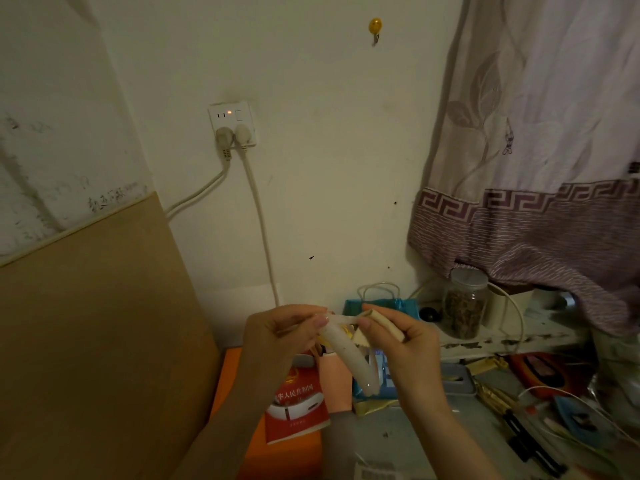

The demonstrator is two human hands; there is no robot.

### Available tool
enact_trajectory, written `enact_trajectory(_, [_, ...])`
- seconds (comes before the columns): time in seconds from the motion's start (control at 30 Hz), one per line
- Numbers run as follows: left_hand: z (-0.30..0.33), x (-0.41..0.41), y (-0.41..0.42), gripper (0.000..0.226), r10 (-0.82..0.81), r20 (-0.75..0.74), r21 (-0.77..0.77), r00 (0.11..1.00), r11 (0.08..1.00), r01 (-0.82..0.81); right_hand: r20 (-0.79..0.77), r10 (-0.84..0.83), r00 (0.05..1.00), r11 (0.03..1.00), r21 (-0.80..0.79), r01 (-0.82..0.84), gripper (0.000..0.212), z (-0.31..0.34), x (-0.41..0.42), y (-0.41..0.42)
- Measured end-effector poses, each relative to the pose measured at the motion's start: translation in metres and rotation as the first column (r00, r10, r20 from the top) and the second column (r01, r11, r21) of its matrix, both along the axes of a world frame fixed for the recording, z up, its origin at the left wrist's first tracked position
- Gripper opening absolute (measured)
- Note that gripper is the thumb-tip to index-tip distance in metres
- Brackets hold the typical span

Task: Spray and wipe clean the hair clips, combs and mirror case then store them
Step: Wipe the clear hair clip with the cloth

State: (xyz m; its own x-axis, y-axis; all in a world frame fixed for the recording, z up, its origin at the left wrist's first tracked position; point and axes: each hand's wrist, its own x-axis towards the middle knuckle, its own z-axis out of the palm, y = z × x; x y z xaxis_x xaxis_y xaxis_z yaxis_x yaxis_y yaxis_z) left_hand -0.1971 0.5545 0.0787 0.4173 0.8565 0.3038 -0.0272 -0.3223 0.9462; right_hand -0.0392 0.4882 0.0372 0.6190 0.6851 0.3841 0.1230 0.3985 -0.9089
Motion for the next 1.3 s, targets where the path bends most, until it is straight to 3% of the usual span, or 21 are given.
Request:
enact_trajectory(0.27, [-0.003, -0.010, 0.004, 0.015, 0.086, 0.138, -0.127, 0.987, 0.989, -0.069, -0.239, -0.046, 0.970, 0.998, -0.059, 0.032, 0.016, 0.000, 0.007, -0.011])
enact_trajectory(0.47, [-0.006, -0.005, -0.004, 0.026, 0.132, 0.227, -0.117, 0.965, 0.987, -0.107, -0.174, 0.042, 0.984, 0.988, -0.142, -0.067, 0.029, -0.002, -0.008, -0.011])
enact_trajectory(0.53, [-0.007, -0.002, -0.006, 0.017, 0.162, 0.249, -0.109, 0.955, 0.984, -0.138, -0.216, 0.117, 0.969, 0.980, -0.135, -0.149, 0.033, -0.001, -0.016, -0.012])
enact_trajectory(0.6, [-0.006, -0.001, -0.007, 0.015, 0.192, 0.286, -0.113, 0.939, 0.980, -0.166, -0.280, 0.171, 0.945, 0.975, -0.093, -0.204, 0.028, 0.001, -0.019, -0.015])
enact_trajectory(0.7, [-0.005, -0.004, -0.006, 0.018, 0.181, 0.324, -0.127, 0.929, 0.981, -0.147, -0.331, 0.125, 0.936, 0.986, -0.061, -0.153, 0.028, 0.000, -0.012, -0.017])
enact_trajectory(0.8, [-0.006, -0.005, -0.005, 0.019, 0.172, 0.356, -0.125, 0.918, 0.983, -0.136, -0.312, 0.115, 0.943, 0.985, -0.086, -0.149, 0.027, 0.002, -0.010, -0.019])
enact_trajectory(0.93, [-0.008, -0.001, -0.008, 0.018, 0.156, 0.401, -0.122, 0.903, 0.986, -0.116, -0.245, 0.250, 0.937, 0.957, -0.084, -0.278, 0.024, 0.006, -0.020, -0.022])
enact_trajectory(1.03, [-0.012, 0.001, -0.008, 0.019, 0.155, 0.417, -0.119, 0.896, 0.986, -0.115, -0.220, 0.282, 0.934, 0.940, -0.134, -0.315, 0.020, 0.004, -0.022, -0.023])
enact_trajectory(1.13, [-0.017, 0.002, -0.006, 0.020, 0.147, 0.425, -0.149, 0.893, 0.985, -0.092, -0.321, 0.274, 0.907, 0.935, -0.132, -0.329, 0.023, 0.005, -0.021, -0.025])
enact_trajectory(1.3, [-0.022, -0.005, 0.001, 0.016, 0.108, 0.247, -0.126, 0.963, 0.989, -0.079, -0.365, 0.229, 0.902, 0.943, -0.145, -0.298, 0.026, 0.003, -0.011, -0.025])
